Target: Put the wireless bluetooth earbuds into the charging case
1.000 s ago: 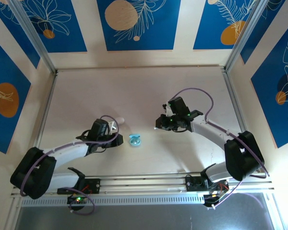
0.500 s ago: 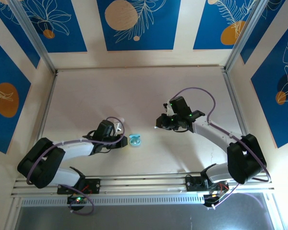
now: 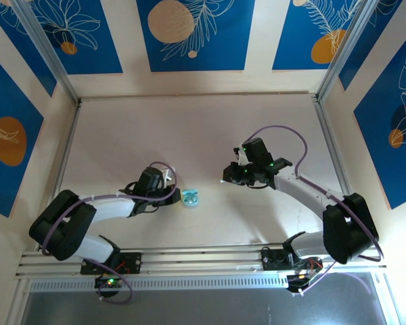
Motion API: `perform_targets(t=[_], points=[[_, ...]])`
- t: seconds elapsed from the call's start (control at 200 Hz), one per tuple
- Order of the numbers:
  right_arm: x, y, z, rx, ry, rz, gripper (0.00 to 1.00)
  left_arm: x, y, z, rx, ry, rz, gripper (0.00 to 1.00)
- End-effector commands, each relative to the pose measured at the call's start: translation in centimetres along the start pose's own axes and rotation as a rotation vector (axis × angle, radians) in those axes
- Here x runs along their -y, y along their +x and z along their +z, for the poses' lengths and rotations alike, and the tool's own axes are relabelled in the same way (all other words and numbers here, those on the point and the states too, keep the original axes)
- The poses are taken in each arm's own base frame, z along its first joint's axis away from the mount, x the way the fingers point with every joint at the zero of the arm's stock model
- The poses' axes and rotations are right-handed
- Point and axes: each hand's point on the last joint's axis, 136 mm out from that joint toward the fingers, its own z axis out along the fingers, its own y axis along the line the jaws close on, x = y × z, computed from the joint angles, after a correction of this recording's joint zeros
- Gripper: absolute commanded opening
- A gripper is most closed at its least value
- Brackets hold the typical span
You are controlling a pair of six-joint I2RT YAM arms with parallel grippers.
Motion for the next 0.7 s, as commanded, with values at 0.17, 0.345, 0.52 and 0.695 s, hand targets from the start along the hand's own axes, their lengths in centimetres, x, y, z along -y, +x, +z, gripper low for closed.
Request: perform_targets(t=[0.17, 0.345, 0.52, 0.695], points=[[0.3, 0.3, -0.7, 0.004, -0.001, -0.006, 0.13, 2.3, 0.3, 0.4, -0.008, 0.067, 0.006, 0.01], [0.3, 0.3, -0.8, 0.004, -0.003, -0.005, 0.13, 2.9, 1.1, 0.4, -0.014, 0.077, 0.007, 0.01], [0.2, 0.4, -1.0, 0.006, -0.007, -0.006, 0.13, 3.6, 1.9, 0.5, -0.022, 0.083, 0.010, 0.01], [0.2, 0.5, -1.2, 0.007, -0.006, -0.006, 0.13, 4.4, 2.9, 0.5, -0.028, 0.098, 0.012, 0.01]])
